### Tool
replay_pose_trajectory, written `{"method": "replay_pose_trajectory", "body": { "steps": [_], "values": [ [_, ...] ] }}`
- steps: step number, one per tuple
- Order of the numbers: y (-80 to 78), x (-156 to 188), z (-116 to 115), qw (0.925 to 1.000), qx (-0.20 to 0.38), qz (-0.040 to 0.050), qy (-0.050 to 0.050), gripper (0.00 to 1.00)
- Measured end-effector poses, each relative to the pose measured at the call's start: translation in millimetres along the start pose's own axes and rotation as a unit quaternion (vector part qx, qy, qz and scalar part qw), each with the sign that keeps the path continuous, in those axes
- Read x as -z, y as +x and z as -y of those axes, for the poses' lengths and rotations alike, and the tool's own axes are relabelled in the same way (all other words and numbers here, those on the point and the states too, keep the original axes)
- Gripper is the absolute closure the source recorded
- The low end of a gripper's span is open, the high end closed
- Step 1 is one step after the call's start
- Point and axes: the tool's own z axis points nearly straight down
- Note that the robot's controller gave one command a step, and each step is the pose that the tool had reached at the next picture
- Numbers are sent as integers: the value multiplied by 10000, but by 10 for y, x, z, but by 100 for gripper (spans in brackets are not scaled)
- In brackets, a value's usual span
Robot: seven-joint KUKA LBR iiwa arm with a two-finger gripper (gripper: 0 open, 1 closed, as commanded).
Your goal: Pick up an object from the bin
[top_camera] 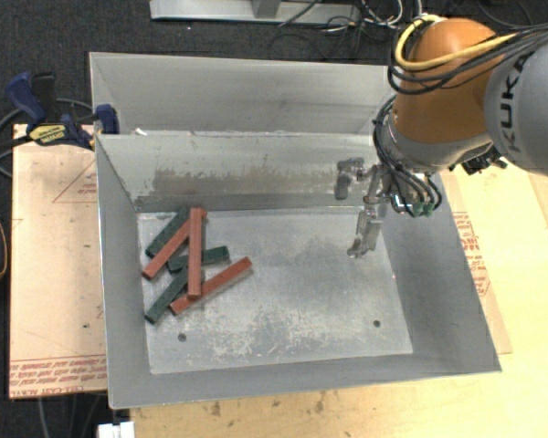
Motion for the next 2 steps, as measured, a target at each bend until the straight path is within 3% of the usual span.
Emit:
{"method": "replay_pose_trajectory", "body": {
  "steps": [1, 2],
  "values": [
    [83, -1546, -85, 9914, -1312, 9, -4, 0],
    [21, -1193, -911, 9886, -1504, 58, -32, 0]
  ]
}}
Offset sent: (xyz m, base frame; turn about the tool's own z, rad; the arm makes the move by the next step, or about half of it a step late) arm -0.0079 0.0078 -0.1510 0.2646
